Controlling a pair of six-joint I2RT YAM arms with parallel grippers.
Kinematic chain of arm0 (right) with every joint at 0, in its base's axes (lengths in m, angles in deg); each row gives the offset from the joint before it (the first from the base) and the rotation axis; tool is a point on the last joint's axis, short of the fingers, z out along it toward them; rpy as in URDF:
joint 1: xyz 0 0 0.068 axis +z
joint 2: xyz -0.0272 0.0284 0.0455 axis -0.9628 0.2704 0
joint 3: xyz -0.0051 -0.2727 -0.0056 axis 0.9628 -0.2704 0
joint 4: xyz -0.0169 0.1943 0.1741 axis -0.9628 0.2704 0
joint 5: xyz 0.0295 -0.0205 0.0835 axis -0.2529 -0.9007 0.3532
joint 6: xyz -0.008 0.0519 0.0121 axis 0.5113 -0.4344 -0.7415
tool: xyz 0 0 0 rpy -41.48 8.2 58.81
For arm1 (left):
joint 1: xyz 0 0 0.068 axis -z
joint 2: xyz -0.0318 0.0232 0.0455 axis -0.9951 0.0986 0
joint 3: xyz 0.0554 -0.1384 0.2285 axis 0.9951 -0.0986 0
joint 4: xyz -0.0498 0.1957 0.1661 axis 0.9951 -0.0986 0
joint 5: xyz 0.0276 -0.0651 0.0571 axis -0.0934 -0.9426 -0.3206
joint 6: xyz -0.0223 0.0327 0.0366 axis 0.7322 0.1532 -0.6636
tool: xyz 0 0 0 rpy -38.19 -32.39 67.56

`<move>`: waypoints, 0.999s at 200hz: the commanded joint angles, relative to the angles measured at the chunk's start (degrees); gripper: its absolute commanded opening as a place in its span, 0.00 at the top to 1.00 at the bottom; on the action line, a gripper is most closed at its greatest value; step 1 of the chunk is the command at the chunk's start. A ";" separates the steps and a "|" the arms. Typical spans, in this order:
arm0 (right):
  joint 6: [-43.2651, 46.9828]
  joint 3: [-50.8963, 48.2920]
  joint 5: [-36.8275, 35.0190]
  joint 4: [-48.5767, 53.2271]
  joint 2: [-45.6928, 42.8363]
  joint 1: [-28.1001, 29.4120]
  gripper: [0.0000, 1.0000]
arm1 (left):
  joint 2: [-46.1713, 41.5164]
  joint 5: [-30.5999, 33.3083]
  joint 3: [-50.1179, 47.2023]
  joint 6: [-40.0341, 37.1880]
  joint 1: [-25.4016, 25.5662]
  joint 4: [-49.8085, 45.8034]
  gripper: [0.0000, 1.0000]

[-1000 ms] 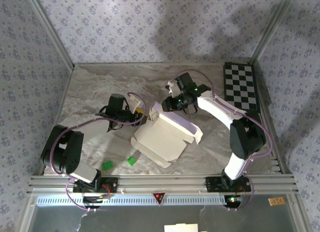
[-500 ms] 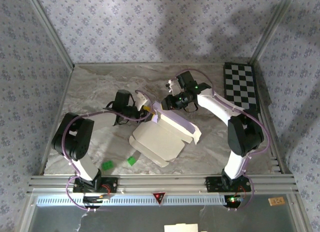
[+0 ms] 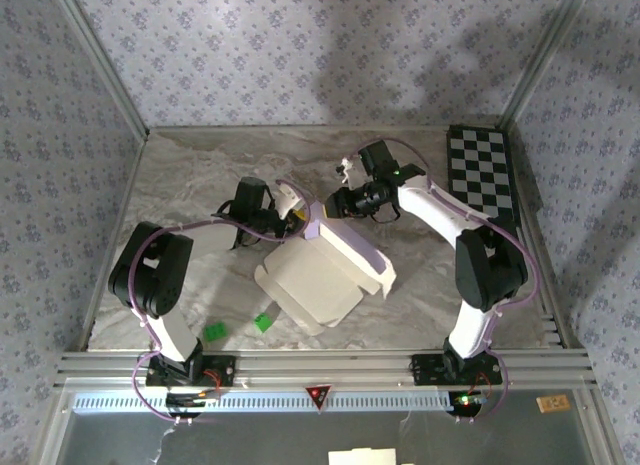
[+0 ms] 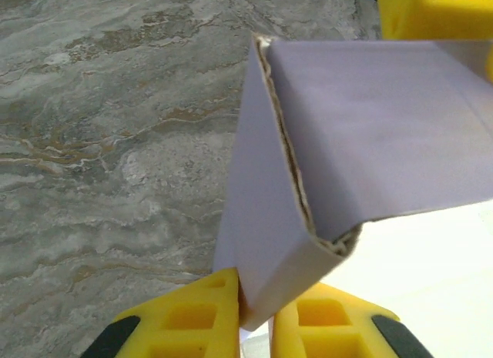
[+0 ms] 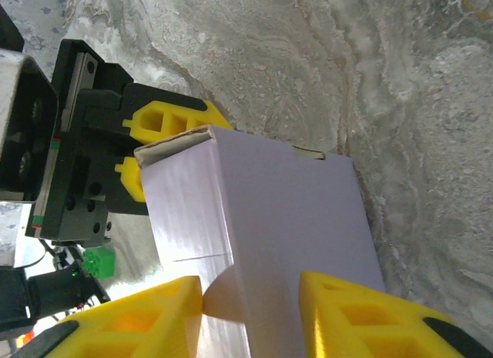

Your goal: Fold the paper box

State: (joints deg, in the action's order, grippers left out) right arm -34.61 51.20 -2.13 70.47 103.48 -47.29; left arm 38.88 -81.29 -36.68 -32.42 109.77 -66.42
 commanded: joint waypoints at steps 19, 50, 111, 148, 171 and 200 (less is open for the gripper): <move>-0.79 0.05 0.68 1.36 1.76 0.38 0.57 | 0.40 2.91 -1.77 1.14 1.30 1.95 0.89; -1.14 -0.35 0.42 1.16 1.72 0.58 0.57 | -0.72 8.01 -3.55 3.23 1.76 4.65 0.97; -1.50 -0.37 0.04 1.29 2.24 1.24 0.59 | -2.95 19.12 -8.09 7.05 4.16 9.72 1.00; -1.41 0.18 0.41 1.39 2.68 1.67 0.60 | -1.50 18.06 -7.82 8.44 4.23 12.12 0.72; -1.32 0.23 0.37 1.40 2.86 1.74 0.60 | 0.68 16.57 -6.07 9.40 4.19 13.53 0.69; -1.32 0.07 0.59 1.21 3.04 1.80 0.60 | 3.74 15.25 -3.89 10.96 4.20 15.32 0.69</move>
State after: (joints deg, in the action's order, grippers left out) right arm -35.59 51.20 -0.71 69.42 104.40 -45.78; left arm 40.28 -64.92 -43.68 -23.61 114.04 -53.87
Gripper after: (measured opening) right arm 0.399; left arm 0.310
